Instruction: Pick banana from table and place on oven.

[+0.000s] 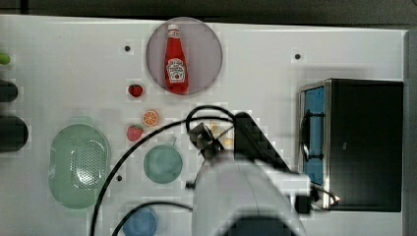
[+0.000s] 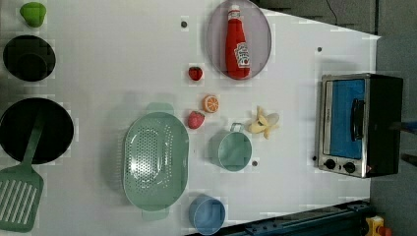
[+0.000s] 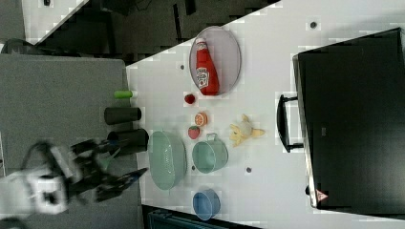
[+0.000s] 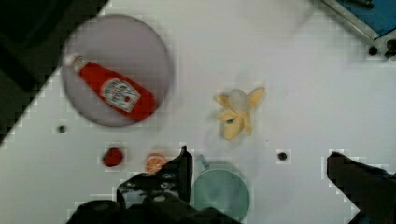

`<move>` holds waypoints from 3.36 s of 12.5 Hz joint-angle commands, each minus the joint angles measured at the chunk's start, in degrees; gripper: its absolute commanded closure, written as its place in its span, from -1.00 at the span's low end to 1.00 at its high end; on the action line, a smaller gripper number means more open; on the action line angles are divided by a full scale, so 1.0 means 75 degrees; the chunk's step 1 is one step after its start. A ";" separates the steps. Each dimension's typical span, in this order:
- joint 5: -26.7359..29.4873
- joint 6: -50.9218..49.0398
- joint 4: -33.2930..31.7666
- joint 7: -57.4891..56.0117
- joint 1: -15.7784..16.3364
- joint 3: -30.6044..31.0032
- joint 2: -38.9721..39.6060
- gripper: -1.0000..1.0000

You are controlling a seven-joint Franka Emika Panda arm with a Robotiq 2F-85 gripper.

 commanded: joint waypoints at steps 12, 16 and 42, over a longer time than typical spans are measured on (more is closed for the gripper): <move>-0.0012 0.5849 -0.2165 0.0399 -0.0042 -0.0158 0.5169 -1.00; 0.0002 0.6792 -0.2213 0.0410 -0.0039 -0.0137 0.5889 -0.68; -0.0052 -0.0275 0.1965 -0.1128 -0.0371 -0.2022 0.2342 0.56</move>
